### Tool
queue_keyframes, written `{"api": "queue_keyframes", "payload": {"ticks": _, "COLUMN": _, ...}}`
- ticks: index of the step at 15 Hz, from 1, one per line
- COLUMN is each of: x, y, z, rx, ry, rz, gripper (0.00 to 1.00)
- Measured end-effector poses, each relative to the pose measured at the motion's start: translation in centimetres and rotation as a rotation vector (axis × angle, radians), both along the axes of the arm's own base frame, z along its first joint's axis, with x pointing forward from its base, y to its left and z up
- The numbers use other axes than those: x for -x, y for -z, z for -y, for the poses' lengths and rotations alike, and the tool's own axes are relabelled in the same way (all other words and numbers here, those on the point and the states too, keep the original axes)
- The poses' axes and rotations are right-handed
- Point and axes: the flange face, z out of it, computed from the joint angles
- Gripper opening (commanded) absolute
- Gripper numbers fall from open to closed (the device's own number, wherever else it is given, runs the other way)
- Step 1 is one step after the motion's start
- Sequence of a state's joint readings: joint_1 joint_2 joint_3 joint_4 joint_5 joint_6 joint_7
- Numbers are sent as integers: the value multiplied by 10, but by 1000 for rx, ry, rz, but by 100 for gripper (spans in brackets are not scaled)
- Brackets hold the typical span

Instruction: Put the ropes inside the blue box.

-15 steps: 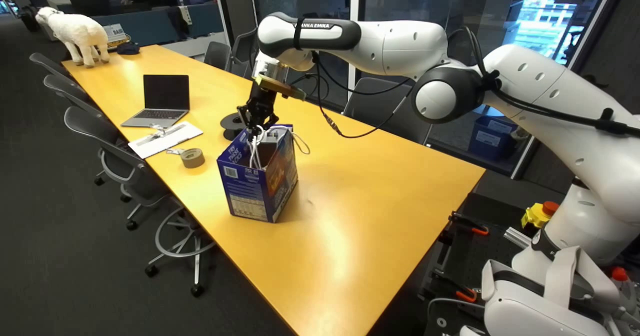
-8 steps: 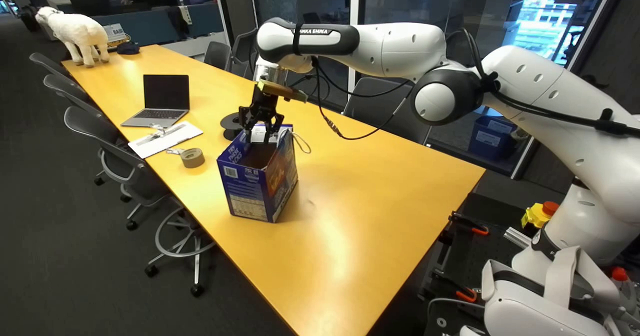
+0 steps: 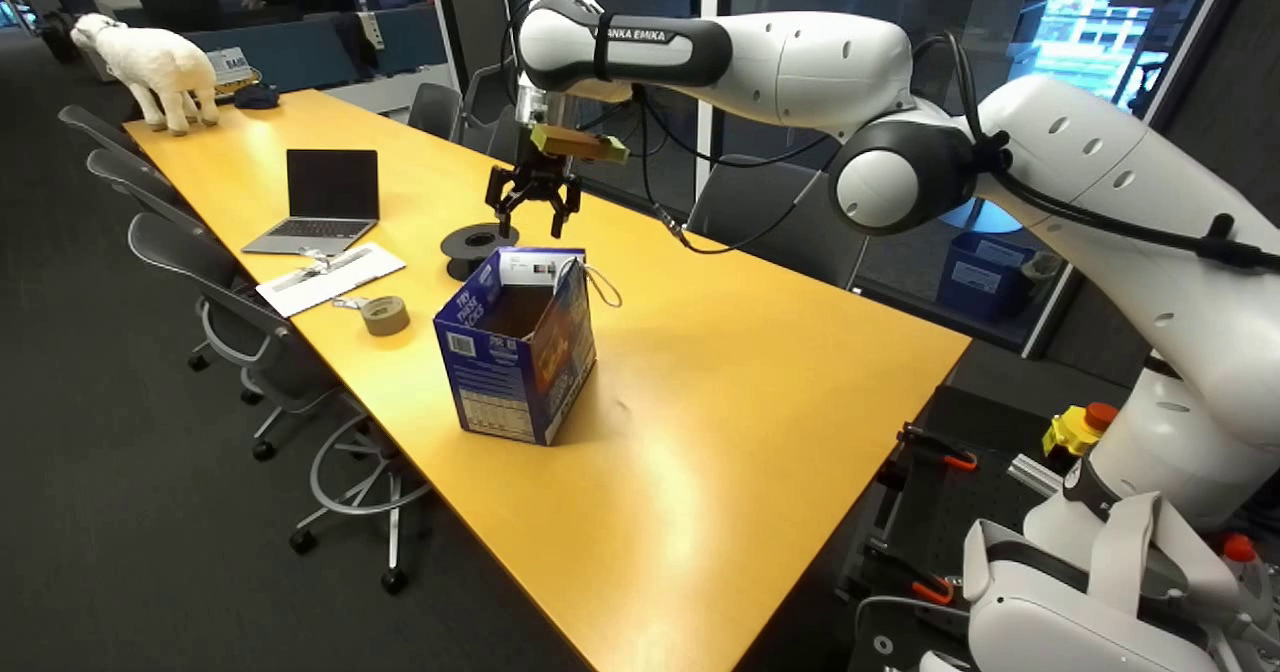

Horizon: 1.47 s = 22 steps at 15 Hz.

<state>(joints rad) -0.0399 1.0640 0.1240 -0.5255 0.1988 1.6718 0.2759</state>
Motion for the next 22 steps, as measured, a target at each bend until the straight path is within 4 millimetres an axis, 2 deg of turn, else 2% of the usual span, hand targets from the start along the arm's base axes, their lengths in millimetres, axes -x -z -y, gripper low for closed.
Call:
{"api": "queue_keyframes", "payload": {"ticks": 3, "x": 2, "y": -17, "z": 16, "rx": 64, "ry": -58, "rz": 42, "gripper": 100}}
{"api": "queue_keyframes", "payload": {"ticks": 7, "x": 2, "y": -11, "z": 39, "rx": 140, "ry": -143, "rz": 55, "gripper": 100}}
{"api": "queue_keyframes", "payload": {"ticks": 15, "x": 11, "y": 43, "z": 77, "rx": 177, "ry": -319, "rz": -31, "gripper": 100}}
{"api": "queue_keyframes", "payload": {"ticks": 19, "x": 25, "y": 71, "z": 91, "rx": 161, "ry": -372, "rz": -89, "gripper": 100}}
{"api": "queue_keyframes", "payload": {"ticks": 22, "x": 39, "y": 84, "z": 101, "rx": 152, "ry": -414, "rz": -111, "gripper": 100}}
